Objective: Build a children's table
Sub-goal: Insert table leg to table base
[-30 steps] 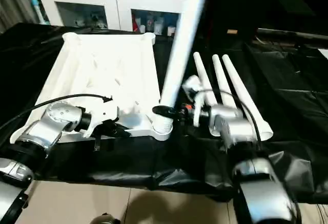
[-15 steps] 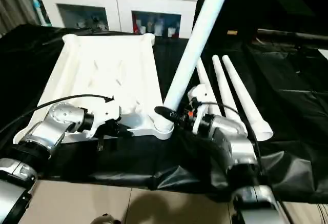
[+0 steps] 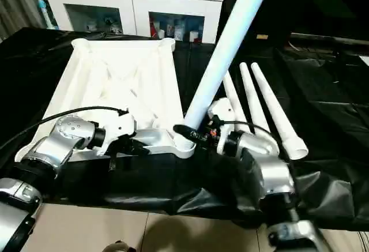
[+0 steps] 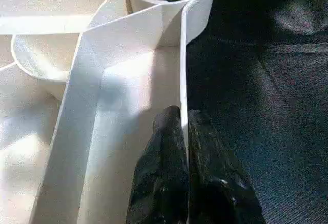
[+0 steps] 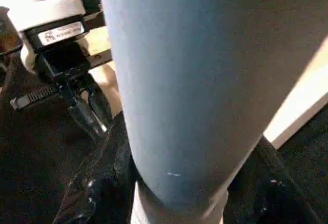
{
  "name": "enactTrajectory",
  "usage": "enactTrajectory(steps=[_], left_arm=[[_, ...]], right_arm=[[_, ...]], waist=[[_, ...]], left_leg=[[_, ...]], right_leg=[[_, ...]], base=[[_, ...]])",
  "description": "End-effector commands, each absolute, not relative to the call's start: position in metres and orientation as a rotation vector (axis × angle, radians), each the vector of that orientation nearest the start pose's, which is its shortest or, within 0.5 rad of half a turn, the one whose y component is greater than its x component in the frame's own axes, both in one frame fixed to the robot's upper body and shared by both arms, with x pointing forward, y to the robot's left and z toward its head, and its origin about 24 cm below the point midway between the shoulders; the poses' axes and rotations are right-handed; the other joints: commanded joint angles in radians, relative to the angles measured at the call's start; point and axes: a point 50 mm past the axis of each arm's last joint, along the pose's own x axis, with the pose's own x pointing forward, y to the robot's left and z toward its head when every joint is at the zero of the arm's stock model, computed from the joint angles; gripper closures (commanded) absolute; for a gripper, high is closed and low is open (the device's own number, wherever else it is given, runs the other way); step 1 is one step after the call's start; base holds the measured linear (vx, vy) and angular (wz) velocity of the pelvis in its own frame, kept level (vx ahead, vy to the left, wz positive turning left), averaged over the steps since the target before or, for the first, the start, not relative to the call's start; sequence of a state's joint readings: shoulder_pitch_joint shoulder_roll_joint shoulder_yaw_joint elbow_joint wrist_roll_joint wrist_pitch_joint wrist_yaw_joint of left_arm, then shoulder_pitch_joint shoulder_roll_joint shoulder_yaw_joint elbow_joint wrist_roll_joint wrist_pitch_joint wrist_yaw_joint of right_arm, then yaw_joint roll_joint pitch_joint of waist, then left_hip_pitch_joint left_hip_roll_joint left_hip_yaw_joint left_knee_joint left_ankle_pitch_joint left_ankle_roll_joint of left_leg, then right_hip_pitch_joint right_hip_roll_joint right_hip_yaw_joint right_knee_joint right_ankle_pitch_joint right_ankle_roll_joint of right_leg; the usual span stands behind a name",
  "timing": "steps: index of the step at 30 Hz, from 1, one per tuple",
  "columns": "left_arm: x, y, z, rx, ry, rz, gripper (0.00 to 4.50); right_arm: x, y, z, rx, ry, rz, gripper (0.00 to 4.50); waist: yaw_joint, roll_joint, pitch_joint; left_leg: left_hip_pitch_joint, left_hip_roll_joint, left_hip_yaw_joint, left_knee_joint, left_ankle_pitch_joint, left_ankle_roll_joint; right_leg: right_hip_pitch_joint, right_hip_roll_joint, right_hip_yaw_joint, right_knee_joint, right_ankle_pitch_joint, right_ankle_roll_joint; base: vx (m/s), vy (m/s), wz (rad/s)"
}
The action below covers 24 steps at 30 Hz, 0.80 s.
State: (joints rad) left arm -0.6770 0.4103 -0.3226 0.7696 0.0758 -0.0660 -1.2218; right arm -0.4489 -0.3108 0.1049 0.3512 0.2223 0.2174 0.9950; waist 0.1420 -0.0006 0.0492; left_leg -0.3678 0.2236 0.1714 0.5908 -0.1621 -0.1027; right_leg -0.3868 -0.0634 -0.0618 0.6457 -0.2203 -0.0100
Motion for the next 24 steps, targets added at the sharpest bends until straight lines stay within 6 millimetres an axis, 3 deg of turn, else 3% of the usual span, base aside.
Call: enactTrajectory(steps=[1,15,24], left_arm=[[0.331,0.146,0.060,0.527,0.392,-1.320,4.50],[0.326,0.151,0.060,0.525,0.405,-1.342,4.50],[0.325,0.152,0.061,0.523,0.407,-1.343,4.50]], right_arm=[[0.295,-0.127,0.043,-0.057,0.401,1.214,2.64],[0.303,-0.131,0.038,-0.057,0.501,1.280,2.64],[0.307,-0.135,0.035,0.016,0.498,1.256,2.64]], waist=[[-0.011,-0.021,-0.058],[-0.012,-0.029,-0.059],[-0.013,-0.022,-0.061]], left_leg=[[0.013,0.012,0.003,-0.071,-0.214,0.023],[0.014,0.015,0.003,-0.075,-0.218,0.017],[0.015,0.015,0.003,-0.075,-0.228,0.011]], right_leg=[[0.034,-0.075,0.050,-0.097,-0.221,-0.153],[0.033,-0.077,0.049,-0.093,-0.201,-0.161],[0.036,-0.075,0.049,-0.091,-0.167,-0.180]], base=[[0.000,0.000,0.00],[0.000,0.000,0.00],[0.000,0.000,0.00]])
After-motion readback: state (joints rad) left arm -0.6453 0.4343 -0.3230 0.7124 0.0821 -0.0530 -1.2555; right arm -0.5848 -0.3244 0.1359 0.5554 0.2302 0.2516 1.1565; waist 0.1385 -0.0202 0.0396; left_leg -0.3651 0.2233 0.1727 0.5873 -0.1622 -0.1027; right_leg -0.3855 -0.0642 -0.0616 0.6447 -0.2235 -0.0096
